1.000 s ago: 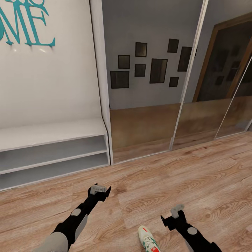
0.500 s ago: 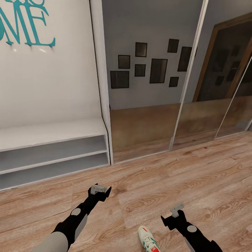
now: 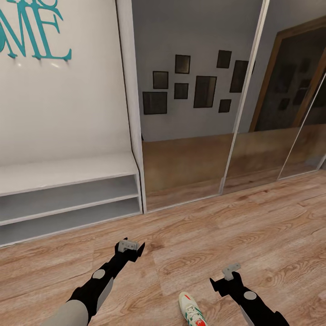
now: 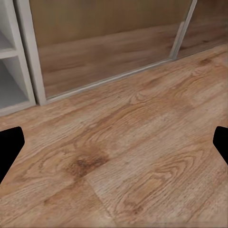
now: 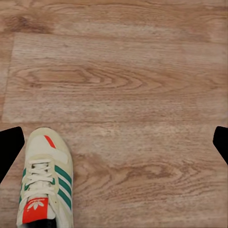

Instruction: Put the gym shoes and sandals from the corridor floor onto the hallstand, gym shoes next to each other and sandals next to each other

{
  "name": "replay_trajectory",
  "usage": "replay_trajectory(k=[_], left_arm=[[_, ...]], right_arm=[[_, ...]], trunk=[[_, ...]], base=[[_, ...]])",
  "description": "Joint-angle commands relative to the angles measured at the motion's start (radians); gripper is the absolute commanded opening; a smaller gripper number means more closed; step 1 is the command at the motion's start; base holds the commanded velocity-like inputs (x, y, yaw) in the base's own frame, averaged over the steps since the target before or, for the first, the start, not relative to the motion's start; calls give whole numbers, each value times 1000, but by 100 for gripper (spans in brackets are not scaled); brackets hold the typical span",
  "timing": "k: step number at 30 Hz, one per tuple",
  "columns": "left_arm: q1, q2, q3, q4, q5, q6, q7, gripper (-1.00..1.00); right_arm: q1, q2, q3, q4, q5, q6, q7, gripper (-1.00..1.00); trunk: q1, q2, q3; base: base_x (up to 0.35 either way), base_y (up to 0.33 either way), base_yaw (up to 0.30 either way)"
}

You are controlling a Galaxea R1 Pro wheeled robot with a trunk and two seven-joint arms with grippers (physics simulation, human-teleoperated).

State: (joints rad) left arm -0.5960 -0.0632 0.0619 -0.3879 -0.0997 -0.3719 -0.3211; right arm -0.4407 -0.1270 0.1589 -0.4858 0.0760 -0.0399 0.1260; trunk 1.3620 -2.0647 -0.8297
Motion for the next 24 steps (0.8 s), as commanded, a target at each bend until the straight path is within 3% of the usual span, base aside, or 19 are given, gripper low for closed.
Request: replay_trajectory(k=[1,24], left_arm=[[-1,-1,7,1,-13,-4,-3,100],[-1,-3,6,1,-23,-2,-3,100]], right_arm=[[-1,0,0,1,8,-3,1,100],[0,6,-1,3,7,-4,1,100]], trunk=[[0,0,-1],[88,-161,-73]], base=[[0,0,0],[0,0,0]])
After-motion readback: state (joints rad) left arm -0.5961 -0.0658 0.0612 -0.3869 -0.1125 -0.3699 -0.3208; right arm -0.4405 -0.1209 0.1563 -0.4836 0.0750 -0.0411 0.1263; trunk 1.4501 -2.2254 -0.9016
